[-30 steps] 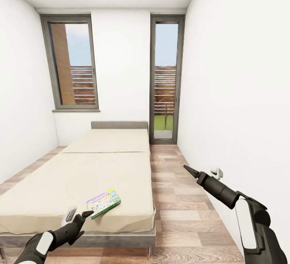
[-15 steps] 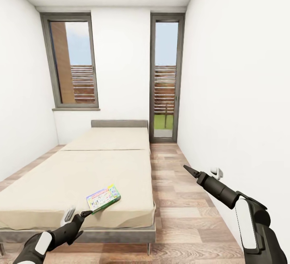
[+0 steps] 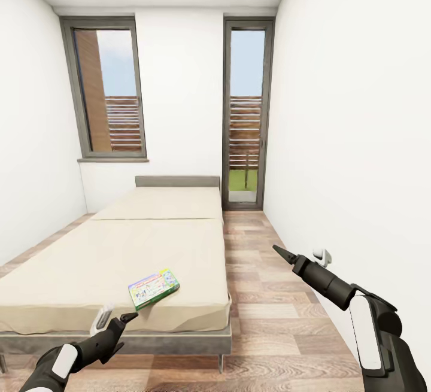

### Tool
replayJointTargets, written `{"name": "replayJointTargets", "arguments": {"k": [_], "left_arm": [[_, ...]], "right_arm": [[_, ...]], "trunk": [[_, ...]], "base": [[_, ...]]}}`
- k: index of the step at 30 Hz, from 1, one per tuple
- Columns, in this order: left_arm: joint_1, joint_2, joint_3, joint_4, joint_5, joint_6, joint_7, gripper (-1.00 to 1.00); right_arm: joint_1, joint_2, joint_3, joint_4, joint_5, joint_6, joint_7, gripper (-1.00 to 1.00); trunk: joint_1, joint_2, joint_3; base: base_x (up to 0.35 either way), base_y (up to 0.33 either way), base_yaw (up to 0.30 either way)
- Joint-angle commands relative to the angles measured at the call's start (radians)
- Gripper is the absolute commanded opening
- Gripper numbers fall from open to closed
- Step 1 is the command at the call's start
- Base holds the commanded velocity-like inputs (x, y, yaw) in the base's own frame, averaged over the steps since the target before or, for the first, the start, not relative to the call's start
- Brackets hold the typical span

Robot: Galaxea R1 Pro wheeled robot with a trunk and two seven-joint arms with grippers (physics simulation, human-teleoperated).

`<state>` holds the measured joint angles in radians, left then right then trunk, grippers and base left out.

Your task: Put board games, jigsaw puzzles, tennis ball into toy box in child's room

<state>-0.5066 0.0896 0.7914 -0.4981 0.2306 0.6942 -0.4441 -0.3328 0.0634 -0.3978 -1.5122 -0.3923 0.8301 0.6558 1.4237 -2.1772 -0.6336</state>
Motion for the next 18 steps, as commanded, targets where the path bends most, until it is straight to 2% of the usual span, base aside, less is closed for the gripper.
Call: {"name": "replayJointTargets", "arguments": {"k": [1, 8, 13, 18], "left_arm": [[-0.001, 0.000, 0.005, 0.000, 0.001, 0.007, -0.002, 1.00], [-0.001, 0.001, 0.005, 0.000, 0.001, 0.009, -0.003, 1.00], [-0.001, 0.003, 0.005, 0.000, 0.001, 0.010, -0.010, 1.00], [-0.001, 0.004, 0.004, 0.000, 0.001, 0.014, -0.052, 1.00]], "right_arm": [[-0.001, 0.001, -0.003, 0.000, 0.000, 0.006, 0.004, 1.00], [-0.001, 0.001, -0.003, 0.000, 0.000, 0.006, 0.003, 1.00], [-0.002, 0.001, -0.003, 0.000, 0.000, 0.006, 0.003, 1.00], [-0.001, 0.001, -0.002, 0.000, 0.000, 0.005, 0.002, 1.00]], "trunk": [[0.004, -0.008, -0.004], [0.031, -0.057, -0.026], [0.031, -0.057, -0.026], [0.031, -0.057, -0.026]], "base": [[0.000, 0.000, 0.000], [0.000, 0.000, 0.000], [0.000, 0.000, 0.000], [0.000, 0.000, 0.000]]}}
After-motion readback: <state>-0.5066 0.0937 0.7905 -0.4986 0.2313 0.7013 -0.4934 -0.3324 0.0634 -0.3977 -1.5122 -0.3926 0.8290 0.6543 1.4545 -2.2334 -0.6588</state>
